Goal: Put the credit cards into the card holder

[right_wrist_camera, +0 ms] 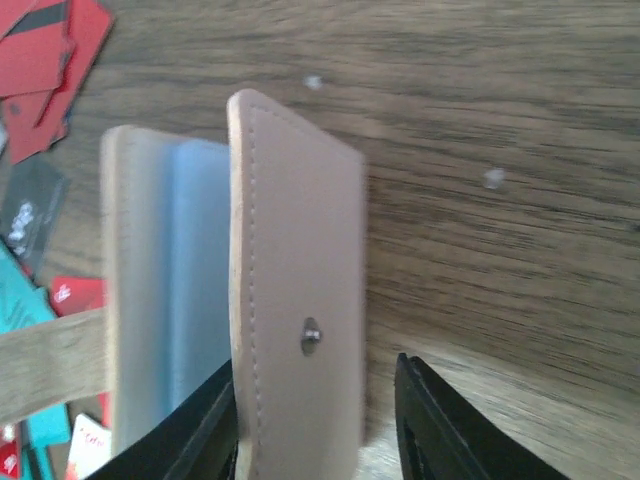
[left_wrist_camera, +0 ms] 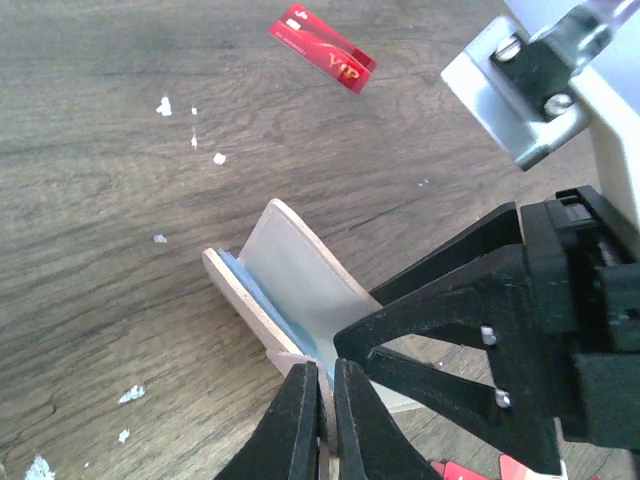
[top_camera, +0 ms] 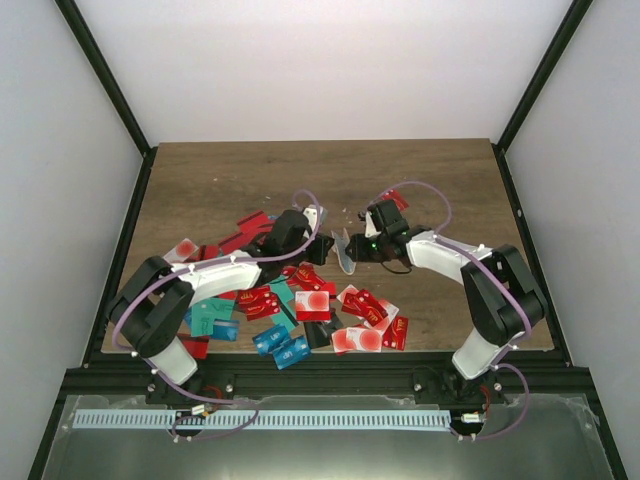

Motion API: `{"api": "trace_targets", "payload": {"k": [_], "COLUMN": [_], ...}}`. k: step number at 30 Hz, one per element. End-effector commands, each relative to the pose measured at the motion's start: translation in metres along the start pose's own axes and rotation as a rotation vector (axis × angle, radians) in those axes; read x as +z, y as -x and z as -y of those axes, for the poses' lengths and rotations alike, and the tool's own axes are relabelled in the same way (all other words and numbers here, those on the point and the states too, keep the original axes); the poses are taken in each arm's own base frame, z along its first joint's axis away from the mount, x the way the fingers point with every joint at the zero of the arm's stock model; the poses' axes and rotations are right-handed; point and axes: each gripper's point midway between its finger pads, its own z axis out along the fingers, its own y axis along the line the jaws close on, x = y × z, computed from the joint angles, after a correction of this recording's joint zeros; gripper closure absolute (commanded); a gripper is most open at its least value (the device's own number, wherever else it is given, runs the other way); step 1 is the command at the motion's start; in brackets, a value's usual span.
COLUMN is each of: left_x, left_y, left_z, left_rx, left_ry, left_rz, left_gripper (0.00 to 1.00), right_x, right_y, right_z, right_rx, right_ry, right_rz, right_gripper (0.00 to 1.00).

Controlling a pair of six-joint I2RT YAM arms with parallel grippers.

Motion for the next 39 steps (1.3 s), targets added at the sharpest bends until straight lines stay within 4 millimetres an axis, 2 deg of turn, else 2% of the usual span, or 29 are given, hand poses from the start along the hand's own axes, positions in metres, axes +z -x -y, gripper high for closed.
{"api": "trace_targets", "payload": {"k": [1,5,8,10,14,21,27,32,35,39], "left_x": [-0.011,-0.01,-0.009,-0.007,-0.005,-0.016,-0.022,-0.027,-0.03,-0.035], "left_y": [0.027,0.03,0.03,0.027,0.017,0.012,0.0,-0.006,-0.013,-0.023], "left_z": [0.017,0.016,0.015,0.011,0.0,-0.023,-0.048,-0.06,-0.074,-0.1], "left_rx": [0.052,0.086,0.106,0.112,0.114,0.084,0.038,0.023,0.017,0.01], "left_ry": [-0.032,-0.011,0.0,0.017,0.045,0.062,0.061,0.076,0.137,0.271], "left_rz": [0.05,0.034,0.026,0.014,-0.005,0.022,0.015,0.007,-0.007,-0.025], "left_gripper": [0.96,0.96,0.96,0.96,0.96,0.96,0.96,0.96,0.95,0.95], "right_x": [-0.008,-0.009,-0.004,0.001,0.007,-0.002,0.006,0.025,0.029,0.024], "right_y": [0.012,0.009,0.001,-0.003,-0.01,0.0,0.013,0.018,0.019,0.025], "right_z": [0.021,0.036,0.038,0.034,0.019,-0.015,-0.017,-0.016,-0.02,-0.029], "right_rx": [-0.004,0.03,0.048,0.058,0.068,0.048,0.086,0.103,0.103,0.092], "right_ry": [-0.162,-0.224,-0.204,-0.145,-0.032,0.16,0.175,0.19,0.221,0.255], "right_rz": [0.049,0.057,0.048,0.039,0.021,0.07,0.103,0.087,0.077,0.09], "right_gripper": [0.62,0.67,0.73,0.77,0.78,0.79,0.79,0.79,0.81,0.81]}}
